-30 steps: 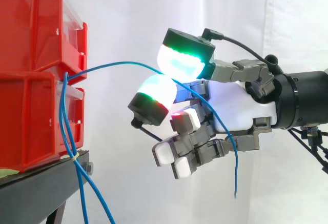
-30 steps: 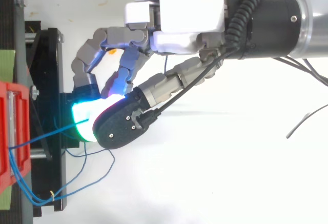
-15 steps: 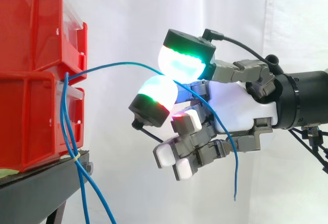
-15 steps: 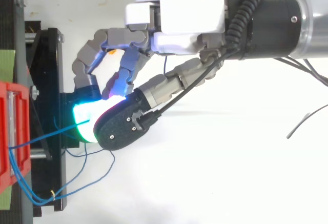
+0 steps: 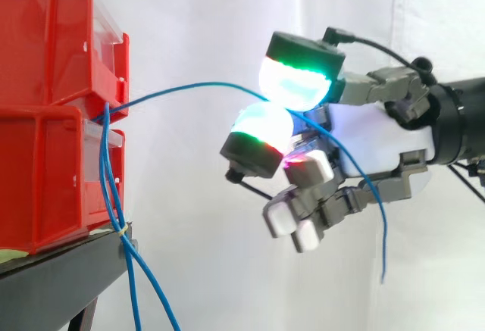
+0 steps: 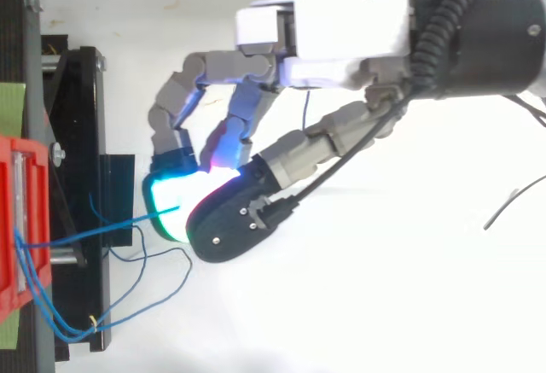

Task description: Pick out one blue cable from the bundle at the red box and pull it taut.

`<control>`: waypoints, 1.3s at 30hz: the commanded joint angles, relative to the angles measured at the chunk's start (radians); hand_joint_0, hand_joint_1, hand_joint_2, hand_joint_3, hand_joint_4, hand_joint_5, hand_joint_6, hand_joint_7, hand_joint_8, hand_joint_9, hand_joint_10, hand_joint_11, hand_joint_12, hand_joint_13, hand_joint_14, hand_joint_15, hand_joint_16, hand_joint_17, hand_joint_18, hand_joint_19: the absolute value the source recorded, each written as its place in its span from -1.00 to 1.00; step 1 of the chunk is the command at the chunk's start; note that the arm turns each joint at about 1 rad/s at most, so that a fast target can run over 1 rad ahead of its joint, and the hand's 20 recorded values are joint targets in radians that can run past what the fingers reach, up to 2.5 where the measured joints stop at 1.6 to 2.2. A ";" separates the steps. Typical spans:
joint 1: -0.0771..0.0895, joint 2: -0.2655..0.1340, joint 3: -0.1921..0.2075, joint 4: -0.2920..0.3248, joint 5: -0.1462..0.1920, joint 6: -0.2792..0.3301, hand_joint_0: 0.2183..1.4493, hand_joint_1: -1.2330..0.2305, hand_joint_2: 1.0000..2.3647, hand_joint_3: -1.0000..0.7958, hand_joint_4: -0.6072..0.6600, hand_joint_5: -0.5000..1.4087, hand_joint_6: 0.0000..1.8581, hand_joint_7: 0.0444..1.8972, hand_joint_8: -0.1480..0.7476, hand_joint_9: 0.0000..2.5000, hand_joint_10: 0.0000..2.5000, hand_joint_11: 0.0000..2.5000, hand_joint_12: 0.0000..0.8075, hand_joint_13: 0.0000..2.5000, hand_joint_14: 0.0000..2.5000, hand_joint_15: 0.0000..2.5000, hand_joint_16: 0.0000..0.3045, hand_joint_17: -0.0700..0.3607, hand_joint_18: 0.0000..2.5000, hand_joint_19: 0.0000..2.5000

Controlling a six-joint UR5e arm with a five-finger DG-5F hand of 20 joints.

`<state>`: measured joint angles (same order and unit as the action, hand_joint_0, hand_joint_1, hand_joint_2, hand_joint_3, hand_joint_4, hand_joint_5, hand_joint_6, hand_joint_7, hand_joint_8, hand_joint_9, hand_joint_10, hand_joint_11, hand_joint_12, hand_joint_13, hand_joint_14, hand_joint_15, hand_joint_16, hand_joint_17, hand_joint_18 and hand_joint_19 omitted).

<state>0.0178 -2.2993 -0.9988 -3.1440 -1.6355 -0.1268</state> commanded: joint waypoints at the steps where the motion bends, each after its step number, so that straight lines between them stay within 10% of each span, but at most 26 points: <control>1: 0.001 0.015 0.000 -0.050 0.000 -0.007 -0.37 -0.25 -0.97 -0.10 -0.13 -0.58 0.03 -0.01 -0.14 -0.09 -0.98 -0.44 -0.20 -0.36 -0.99 -0.70 -0.75 -0.28 -0.49 -0.53; 14: 0.002 0.018 -0.038 -0.050 0.031 -0.008 -0.37 -0.24 -0.97 -0.10 -0.13 -0.58 0.03 -0.01 -0.13 -0.09 -0.98 -0.44 -0.20 -0.36 -0.99 -0.70 -0.75 -0.28 -0.49 -0.53; 27: 0.002 0.018 -0.089 0.133 0.034 -0.007 -0.37 -0.24 -0.97 -0.10 -0.12 -0.58 0.03 -0.01 -0.13 -0.09 -0.98 -0.44 -0.20 -0.36 -0.99 -0.70 -0.75 -0.28 -0.49 -0.53; 39: 0.002 0.018 -0.127 0.147 0.031 -0.008 -0.37 -0.24 -0.97 -0.10 -0.13 -0.58 0.03 -0.01 -0.12 -0.10 -0.98 -0.44 -0.20 -0.36 -0.99 -0.69 -0.75 -0.28 -0.49 -0.53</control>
<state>0.0199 -2.2815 -1.1003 -3.0017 -1.6018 -0.1349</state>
